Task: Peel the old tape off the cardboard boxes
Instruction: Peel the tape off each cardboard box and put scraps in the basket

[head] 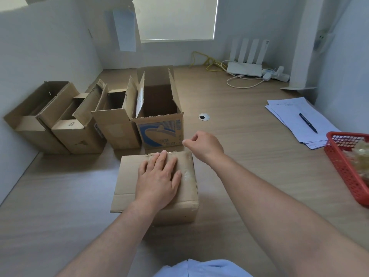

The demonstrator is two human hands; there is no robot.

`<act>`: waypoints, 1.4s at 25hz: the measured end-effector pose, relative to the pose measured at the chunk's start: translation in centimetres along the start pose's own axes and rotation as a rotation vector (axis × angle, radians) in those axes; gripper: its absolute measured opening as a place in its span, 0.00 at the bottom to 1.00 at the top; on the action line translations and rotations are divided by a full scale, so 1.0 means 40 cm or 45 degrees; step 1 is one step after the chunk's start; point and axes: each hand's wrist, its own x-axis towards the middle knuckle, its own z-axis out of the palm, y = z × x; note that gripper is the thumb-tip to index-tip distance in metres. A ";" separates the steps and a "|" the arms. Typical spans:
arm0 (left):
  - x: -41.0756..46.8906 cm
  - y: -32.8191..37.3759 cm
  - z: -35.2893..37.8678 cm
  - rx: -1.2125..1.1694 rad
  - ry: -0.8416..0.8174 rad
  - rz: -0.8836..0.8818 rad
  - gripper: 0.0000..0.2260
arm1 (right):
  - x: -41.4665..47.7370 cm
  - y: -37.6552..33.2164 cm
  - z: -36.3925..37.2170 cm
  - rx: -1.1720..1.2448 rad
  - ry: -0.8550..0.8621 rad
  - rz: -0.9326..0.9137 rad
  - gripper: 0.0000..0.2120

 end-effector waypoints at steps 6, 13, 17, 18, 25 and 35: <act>-0.004 -0.001 0.004 0.013 0.028 0.001 0.26 | 0.038 -0.033 0.011 -0.003 -0.135 0.005 0.05; -0.003 -0.001 0.005 0.024 0.033 0.002 0.27 | 0.025 0.025 -0.002 0.581 -0.598 0.161 0.09; -0.009 -0.004 0.004 0.027 0.022 -0.008 0.27 | 0.033 0.048 -0.001 0.834 -0.666 0.197 0.08; -0.008 -0.003 0.004 0.020 0.013 -0.011 0.27 | 0.034 0.053 0.000 0.830 -0.684 0.159 0.07; 0.003 -0.003 -0.001 0.027 -0.034 -0.020 0.28 | 0.021 0.047 0.020 0.610 -0.325 -0.104 0.12; 0.005 0.003 -0.009 0.006 -0.085 -0.033 0.26 | -0.053 0.098 0.038 0.634 0.092 -0.283 0.11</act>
